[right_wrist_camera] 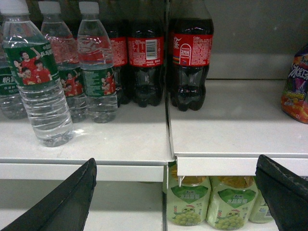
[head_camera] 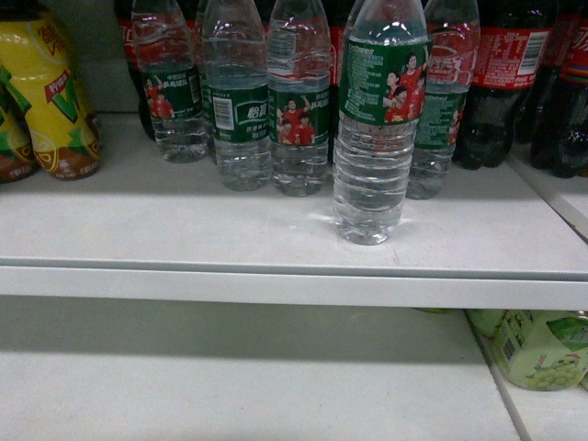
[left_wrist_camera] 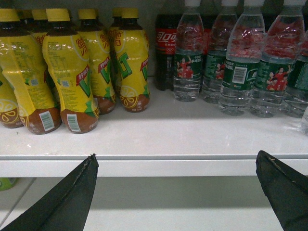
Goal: Move water from second to third shelf
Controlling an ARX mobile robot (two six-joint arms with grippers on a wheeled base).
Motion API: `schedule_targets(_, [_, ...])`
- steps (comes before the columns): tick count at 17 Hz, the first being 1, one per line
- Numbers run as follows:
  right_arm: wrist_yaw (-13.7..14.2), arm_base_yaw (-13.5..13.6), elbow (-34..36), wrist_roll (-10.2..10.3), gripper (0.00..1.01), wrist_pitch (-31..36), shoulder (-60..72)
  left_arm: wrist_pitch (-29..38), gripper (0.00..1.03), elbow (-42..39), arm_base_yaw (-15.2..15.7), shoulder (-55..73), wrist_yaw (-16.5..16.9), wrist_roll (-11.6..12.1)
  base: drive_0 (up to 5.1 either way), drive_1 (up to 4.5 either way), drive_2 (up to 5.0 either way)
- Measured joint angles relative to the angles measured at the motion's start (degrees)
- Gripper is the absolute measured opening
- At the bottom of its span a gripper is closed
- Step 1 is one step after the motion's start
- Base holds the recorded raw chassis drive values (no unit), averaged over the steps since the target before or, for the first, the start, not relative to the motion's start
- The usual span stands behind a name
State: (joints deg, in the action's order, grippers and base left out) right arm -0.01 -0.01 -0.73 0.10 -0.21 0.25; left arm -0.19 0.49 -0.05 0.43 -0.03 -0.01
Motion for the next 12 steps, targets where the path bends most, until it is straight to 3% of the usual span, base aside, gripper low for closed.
schedule_targets(12, [0.0, 0.0, 0.0, 0.0, 0.98, 0.02, 0.0, -0.02, 0.98, 0.0, 0.0, 0.0, 0.0, 0.02, 0.0, 0.0, 0.0])
